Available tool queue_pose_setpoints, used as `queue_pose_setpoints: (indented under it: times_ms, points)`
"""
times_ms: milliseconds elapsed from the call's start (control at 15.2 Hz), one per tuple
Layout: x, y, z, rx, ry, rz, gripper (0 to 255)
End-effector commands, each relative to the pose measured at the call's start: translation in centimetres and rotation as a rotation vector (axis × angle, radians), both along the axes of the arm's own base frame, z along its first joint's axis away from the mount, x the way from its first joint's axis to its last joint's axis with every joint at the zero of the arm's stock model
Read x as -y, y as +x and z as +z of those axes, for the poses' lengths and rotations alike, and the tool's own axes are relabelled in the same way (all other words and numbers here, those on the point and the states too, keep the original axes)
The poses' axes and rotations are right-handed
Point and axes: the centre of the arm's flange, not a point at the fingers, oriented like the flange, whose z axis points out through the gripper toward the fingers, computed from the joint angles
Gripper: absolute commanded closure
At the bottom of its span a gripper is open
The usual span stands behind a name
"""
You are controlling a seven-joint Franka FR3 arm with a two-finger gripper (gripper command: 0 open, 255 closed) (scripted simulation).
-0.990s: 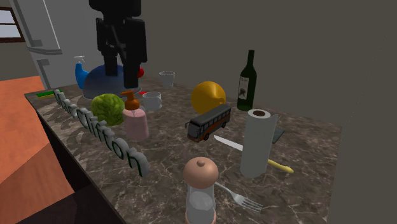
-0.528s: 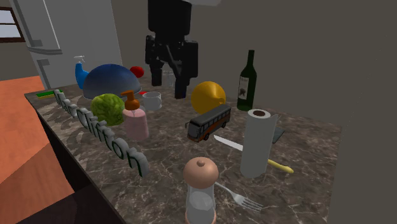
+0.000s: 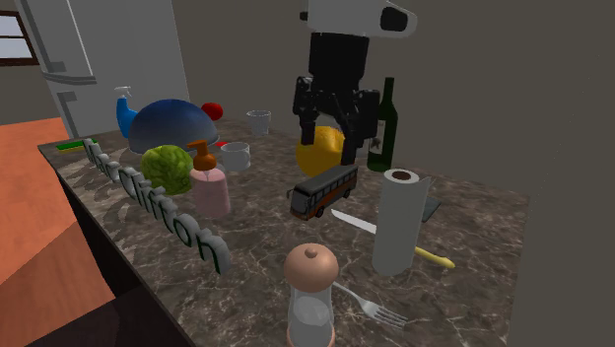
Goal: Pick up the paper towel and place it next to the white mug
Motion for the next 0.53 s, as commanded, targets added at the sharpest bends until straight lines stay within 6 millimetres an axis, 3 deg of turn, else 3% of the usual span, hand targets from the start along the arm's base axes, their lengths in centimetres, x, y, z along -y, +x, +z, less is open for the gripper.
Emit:
queue_pose_setpoints:
  times_ms: [0,462]
  points:
    - [1.4,2.3,-0.8,0.007,0.0,-0.013,0]
    - [5.7,9.7,-3.4,0.027,0.001,-0.056,0]
